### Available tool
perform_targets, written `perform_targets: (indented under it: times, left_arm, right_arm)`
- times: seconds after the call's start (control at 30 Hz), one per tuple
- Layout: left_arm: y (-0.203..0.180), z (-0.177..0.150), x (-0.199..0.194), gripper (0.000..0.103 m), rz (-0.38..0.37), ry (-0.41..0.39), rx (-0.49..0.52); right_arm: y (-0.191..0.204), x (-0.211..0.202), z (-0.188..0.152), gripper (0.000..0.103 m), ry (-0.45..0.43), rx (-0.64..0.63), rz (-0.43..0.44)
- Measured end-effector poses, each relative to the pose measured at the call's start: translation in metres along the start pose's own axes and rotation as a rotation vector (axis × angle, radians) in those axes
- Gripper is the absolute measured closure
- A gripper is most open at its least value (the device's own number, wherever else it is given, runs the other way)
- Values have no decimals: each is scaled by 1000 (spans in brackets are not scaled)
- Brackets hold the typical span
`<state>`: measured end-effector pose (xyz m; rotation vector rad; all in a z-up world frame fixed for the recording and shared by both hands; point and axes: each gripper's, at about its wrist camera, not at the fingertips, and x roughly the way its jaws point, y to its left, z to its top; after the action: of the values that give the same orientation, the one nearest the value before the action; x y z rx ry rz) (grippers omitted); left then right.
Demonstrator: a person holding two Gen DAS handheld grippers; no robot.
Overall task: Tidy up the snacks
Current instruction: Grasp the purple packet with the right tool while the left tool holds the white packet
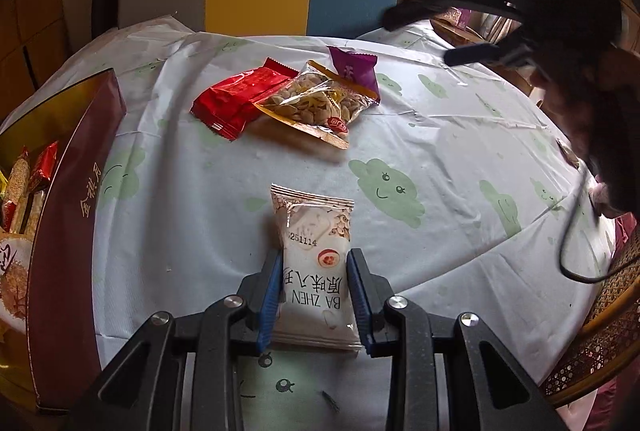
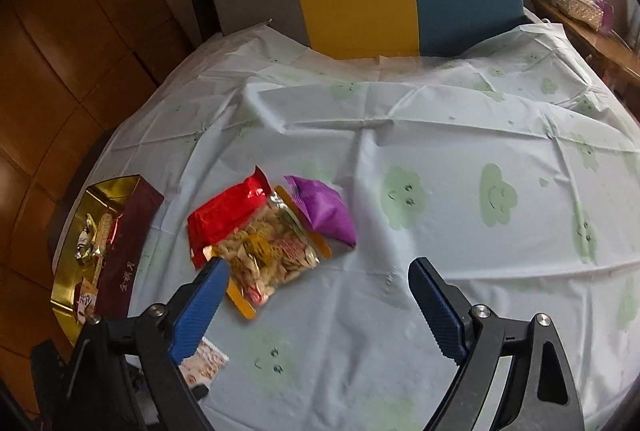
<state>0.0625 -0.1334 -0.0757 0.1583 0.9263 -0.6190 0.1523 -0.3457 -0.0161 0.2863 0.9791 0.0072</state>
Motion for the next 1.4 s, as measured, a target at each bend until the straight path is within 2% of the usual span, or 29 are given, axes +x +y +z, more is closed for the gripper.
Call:
perform_targets:
  times: [0.23,0.3,0.33,0.37,0.47,0.67,0.8,0.9,1.0,1.4]
  left_arm:
    - [1,-2,0,70,-11,-13,-11]
    - [1,-3,0,70,-11,-17,-12]
    - [0,-3,-1,70,-11,-19,-13]
    - [1,-3,-1,70,-12,-19,-13]
    - [2,-2,-1,70,-19,-20,-19]
    - [0,-4,-3,70,-16,-30,-18]
    - [-2,-4,-3,70,-4,-34,-14]
    - [-4,-5,-3,70,13,-37,-9]
    - [-8,-5,-3,70,33,-37,4]
    - [-15,-7,-1,70,95,-45,27]
  right_arm:
    - [4,50,25,14,33,21,-88]
    - [-2,64,26,26,57,46,-113]
    - [-5,71,26,53,78,54,-113]
    - [-8,76,24,62,103,61,-102]
    - [-5,68,20,70,101,8,-125]
    - [-10,25,-11,70,110,-161,-185]
    - [-23,-1,-46,70,171,-261,-226]
    - [-31,-4,-72,69,196,-317,-284]
    - [-37,0,-88,68,185,-309,-259]
    - [-22,4,-91,64,171,-362,-269]
